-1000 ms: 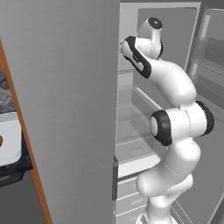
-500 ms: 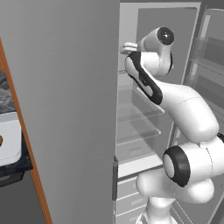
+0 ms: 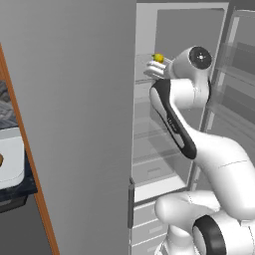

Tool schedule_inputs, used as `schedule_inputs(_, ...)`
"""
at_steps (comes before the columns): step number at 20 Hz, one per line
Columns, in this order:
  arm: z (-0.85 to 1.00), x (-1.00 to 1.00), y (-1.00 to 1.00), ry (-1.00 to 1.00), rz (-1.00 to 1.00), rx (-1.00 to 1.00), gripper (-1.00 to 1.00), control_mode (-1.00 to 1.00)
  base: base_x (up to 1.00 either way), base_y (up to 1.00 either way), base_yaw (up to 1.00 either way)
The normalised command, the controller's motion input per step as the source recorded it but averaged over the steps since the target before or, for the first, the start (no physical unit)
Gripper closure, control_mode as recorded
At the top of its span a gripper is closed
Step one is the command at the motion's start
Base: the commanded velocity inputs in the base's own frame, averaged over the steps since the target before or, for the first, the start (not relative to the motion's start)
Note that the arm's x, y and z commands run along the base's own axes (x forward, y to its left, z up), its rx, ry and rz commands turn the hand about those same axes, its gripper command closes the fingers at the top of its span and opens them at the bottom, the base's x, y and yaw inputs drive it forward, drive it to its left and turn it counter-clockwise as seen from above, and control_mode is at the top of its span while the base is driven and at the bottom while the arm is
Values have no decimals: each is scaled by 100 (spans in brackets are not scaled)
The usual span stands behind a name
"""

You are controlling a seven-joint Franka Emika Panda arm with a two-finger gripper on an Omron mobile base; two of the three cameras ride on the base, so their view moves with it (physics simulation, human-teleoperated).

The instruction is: Place one lemon and one chicken drumstick in each tupperware on the nearby counter, to pack two identical lunches.

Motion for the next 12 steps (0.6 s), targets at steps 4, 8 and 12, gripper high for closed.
schedule_inputs(4,-53,-100,5,27,-13,7,100,-100,0,0,0)
schedule_inputs(8,-33,-50,9,13,-6,2,100,100,-50,27,-5)
schedule_inputs(12,0,0,0,0,0,0,100,100,-100,85,-6)
